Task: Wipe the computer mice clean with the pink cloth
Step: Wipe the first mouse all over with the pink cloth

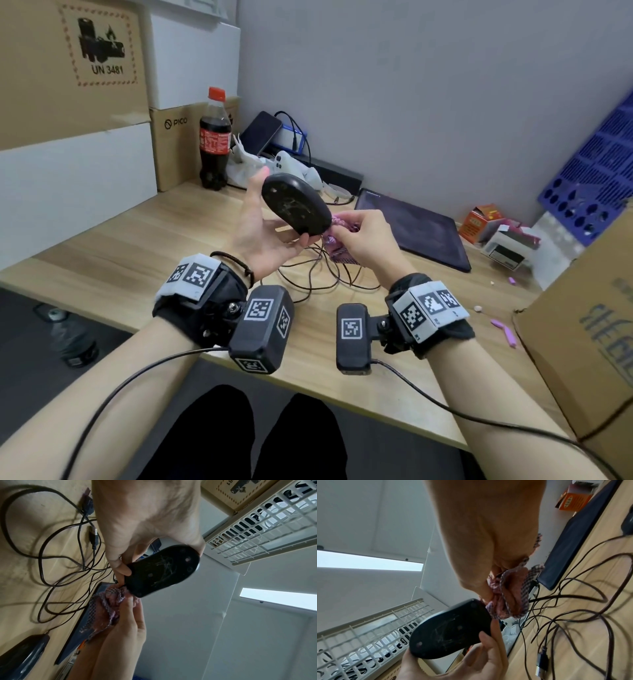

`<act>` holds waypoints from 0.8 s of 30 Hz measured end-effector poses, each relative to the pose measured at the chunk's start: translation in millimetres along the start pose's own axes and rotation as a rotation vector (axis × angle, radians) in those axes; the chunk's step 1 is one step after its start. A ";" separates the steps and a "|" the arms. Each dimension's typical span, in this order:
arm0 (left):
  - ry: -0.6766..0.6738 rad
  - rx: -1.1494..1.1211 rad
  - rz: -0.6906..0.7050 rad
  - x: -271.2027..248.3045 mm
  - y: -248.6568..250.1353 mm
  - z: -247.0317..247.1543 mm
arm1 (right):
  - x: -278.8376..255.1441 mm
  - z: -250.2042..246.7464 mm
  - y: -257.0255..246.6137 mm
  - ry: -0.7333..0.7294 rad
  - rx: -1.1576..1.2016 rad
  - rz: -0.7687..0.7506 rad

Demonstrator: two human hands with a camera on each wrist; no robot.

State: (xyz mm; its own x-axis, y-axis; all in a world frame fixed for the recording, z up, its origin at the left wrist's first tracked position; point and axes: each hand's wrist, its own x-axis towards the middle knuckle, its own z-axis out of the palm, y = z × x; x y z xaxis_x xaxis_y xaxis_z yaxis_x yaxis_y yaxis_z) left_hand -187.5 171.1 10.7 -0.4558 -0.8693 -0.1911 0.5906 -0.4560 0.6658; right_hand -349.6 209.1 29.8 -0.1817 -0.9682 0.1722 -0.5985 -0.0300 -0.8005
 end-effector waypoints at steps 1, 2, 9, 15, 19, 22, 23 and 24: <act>-0.003 -0.016 0.009 3.3 -2.2 -1.3 | 0.4 -1.5 -0.4 0.005 -0.017 -0.003; 0.008 -0.012 0.024 0.0 -3.4 1.8 | 0.8 -3.4 -1.3 0.014 -0.006 -0.001; 0.083 0.200 0.152 5.8 -10.6 7.0 | -5.5 -9.9 -27.0 0.038 0.073 -0.127; 0.096 0.247 0.189 6.2 -9.3 8.1 | -5.4 -7.4 -51.3 0.039 0.014 -0.274; 0.086 0.285 0.207 2.8 -11.3 7.7 | -8.7 -23.9 -60.0 0.042 0.314 -0.227; 0.076 0.250 0.197 4.0 -11.9 5.2 | -1.7 -38.8 -44.6 0.119 0.329 -0.110; 0.062 0.256 0.204 4.7 -12.0 5.8 | -0.9 -40.0 -37.6 0.082 0.337 -0.043; 0.046 0.257 0.209 5.0 -11.8 7.1 | -0.8 -38.4 -30.0 0.036 0.336 0.022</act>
State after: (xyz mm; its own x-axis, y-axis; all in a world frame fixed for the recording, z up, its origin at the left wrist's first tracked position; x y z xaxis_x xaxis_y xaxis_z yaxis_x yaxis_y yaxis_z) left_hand -201.4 173.5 7.0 -0.3084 -0.9494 -0.0597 0.4784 -0.2091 0.8529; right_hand -361.5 220.3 75.7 -0.2223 -0.9603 0.1684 -0.3046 -0.0956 -0.9477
